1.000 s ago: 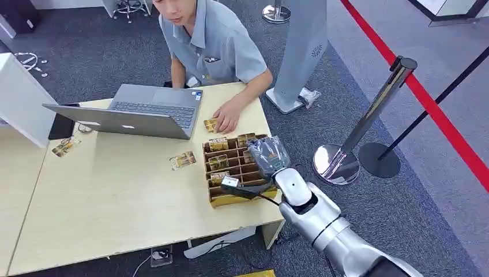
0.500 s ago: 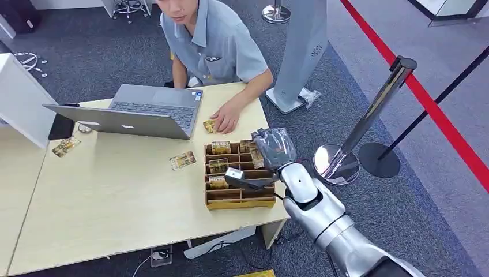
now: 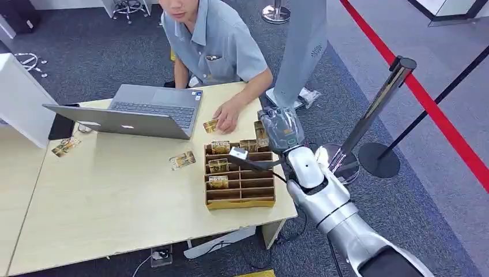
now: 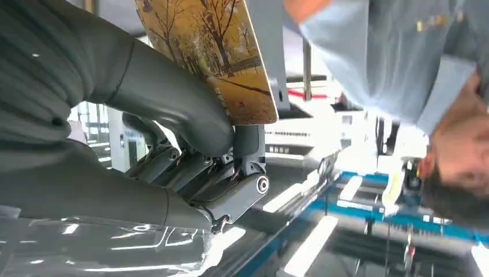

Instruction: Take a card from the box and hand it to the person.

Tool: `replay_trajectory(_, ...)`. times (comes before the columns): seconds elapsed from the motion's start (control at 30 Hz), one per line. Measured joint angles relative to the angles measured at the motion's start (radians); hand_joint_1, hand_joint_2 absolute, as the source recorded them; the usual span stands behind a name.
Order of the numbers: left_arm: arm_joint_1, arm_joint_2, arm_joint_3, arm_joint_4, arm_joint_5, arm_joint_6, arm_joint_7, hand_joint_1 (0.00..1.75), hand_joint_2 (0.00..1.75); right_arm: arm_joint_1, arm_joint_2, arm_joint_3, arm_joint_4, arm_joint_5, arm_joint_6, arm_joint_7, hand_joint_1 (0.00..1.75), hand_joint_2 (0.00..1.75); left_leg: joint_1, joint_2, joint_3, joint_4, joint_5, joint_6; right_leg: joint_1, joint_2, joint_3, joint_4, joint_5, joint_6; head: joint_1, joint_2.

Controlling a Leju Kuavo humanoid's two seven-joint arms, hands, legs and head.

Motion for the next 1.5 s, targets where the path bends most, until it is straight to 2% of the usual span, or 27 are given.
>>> replay_trajectory(0.17,0.0,0.008,-0.002,0.0,-0.019,-0.014,0.0,0.0,0.0,-0.126,-0.003,-0.015,0.031,-0.045,-0.026,-0.039,1.75,1.75,0.0,0.0,0.0,0.0,0.0,0.0,0.0,0.0,0.0,0.0,0.0,0.0,0.001,0.0)
replay_trajectory(0.43,0.0,0.008,-0.008,0.0,-0.041,-0.032,0.001,0.0,0.0,-0.302,-0.002,-0.022,0.175,-0.091,-0.055,-0.09,1.75,1.75,0.0,-0.001,-0.001,0.0,0.0,0.0,0.0,-0.001,0.0,0.0,0.0,0.0,0.0,0.0)
replay_trajectory(0.73,0.0,0.008,-0.018,0.0,-0.046,-0.037,0.002,0.0,0.0,-0.373,0.013,-0.01,0.344,-0.085,-0.066,-0.106,1.71,1.75,0.0,-0.003,-0.001,0.0,0.0,0.0,0.0,-0.003,0.0,0.0,0.0,0.0,0.0,0.0)
replay_trajectory(0.77,0.0,0.008,-0.022,0.0,-0.046,-0.037,0.001,0.0,0.0,-0.374,0.013,-0.008,0.361,-0.085,-0.07,-0.106,1.59,1.75,0.0,-0.003,-0.001,0.0,0.0,0.0,0.0,-0.003,0.0,0.0,0.0,0.0,0.0,0.0)
replay_trajectory(0.8,0.0,0.008,-0.025,0.0,-0.046,-0.037,0.0,0.0,0.0,-0.376,0.014,-0.008,0.376,-0.082,-0.072,-0.106,0.47,1.75,0.0,-0.003,-0.001,0.0,0.0,0.0,0.0,-0.003,0.0,0.0,0.0,0.0,0.0,0.0)
replay_trajectory(0.83,0.0,0.008,-0.026,0.0,-0.046,-0.037,0.0,0.0,0.0,-0.376,0.014,-0.008,0.39,-0.078,-0.074,-0.102,0.47,1.75,0.0,-0.003,-0.001,0.0,0.0,0.0,0.0,-0.004,0.0,0.0,0.0,0.0,0.0,0.0)
replay_trajectory(0.87,0.0,0.008,-0.026,0.0,-0.046,-0.037,0.0,0.0,0.0,-0.377,0.014,-0.008,0.403,-0.075,-0.076,-0.098,0.0,1.75,0.0,-0.003,-0.001,0.0,0.0,0.0,0.0,-0.004,0.0,0.0,0.0,0.0,0.001,0.0)
replay_trajectory(1.03,0.0,0.008,-0.029,0.0,-0.042,-0.037,0.0,0.0,0.0,-0.376,0.014,-0.008,0.442,-0.103,-0.084,-0.101,0.0,1.75,0.0,-0.003,-0.001,0.0,0.0,0.0,0.0,-0.004,0.0,0.0,0.0,0.0,0.0,0.0)
replay_trajectory(1.17,0.0,0.006,-0.028,0.0,-0.022,-0.034,0.0,0.0,0.0,-0.339,0.014,-0.014,0.422,-0.161,-0.091,-0.109,0.0,1.75,0.0,-0.003,0.0,0.001,0.0,0.0,0.0,-0.003,0.0,0.0,0.0,0.0,0.0,0.0)
replay_trajectory(1.37,0.001,-0.002,-0.028,0.0,0.013,-0.014,0.002,0.0,0.0,-0.189,-0.004,-0.059,0.207,-0.284,-0.051,-0.074,0.0,1.75,0.0,-0.003,0.0,0.001,0.0,0.0,0.0,-0.004,0.0,0.0,0.0,0.0,0.0,0.0)
replay_trajectory(1.5,0.003,-0.014,-0.027,0.0,0.044,0.01,-0.01,0.0,0.0,-0.058,-0.022,-0.099,-0.002,-0.479,0.024,-0.063,0.0,1.75,0.0,-0.003,0.0,0.0,0.0,0.0,0.0,-0.005,0.0,0.0,0.0,0.0,0.001,0.0)
